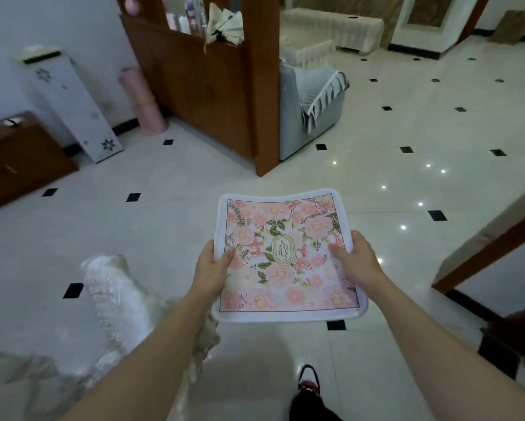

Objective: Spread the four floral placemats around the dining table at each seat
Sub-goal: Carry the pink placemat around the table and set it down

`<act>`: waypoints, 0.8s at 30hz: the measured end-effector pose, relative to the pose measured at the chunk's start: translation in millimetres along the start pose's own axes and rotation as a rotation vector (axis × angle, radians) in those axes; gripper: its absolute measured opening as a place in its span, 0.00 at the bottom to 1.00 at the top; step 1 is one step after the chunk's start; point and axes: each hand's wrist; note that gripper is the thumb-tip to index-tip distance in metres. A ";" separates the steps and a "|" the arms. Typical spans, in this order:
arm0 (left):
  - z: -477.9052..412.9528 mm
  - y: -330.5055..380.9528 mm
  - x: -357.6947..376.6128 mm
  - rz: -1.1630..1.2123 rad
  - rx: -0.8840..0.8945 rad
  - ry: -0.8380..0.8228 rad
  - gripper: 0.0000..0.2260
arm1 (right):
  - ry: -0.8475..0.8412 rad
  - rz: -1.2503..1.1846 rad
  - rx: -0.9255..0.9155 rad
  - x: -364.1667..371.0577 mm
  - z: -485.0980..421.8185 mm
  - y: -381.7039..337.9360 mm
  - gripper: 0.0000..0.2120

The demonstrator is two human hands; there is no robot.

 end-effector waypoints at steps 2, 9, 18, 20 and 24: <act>-32.3 12.5 4.2 0.004 -0.021 0.046 0.06 | -0.036 0.014 -0.009 -7.2 -44.8 -13.3 0.05; -113.7 38.0 -11.5 0.033 -0.032 0.189 0.07 | -0.185 0.069 -0.036 -2.4 -176.1 -55.8 0.09; -177.0 43.8 -93.0 0.142 -0.087 0.398 0.09 | -0.375 0.122 -0.102 89.8 -298.6 -117.1 0.05; -193.6 40.7 -116.4 0.141 -0.091 0.430 0.08 | -0.404 0.127 -0.110 115.8 -322.5 -130.9 0.05; -235.4 35.9 -170.7 0.168 -0.103 0.494 0.08 | -0.460 0.154 -0.121 175.8 -375.7 -164.7 0.06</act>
Point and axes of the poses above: each hand's wrist, its own z-axis away from the middle knuckle, its own x-axis out of the palm, y = z × x, and after that the axes turned 11 degrees about -y, right-handed
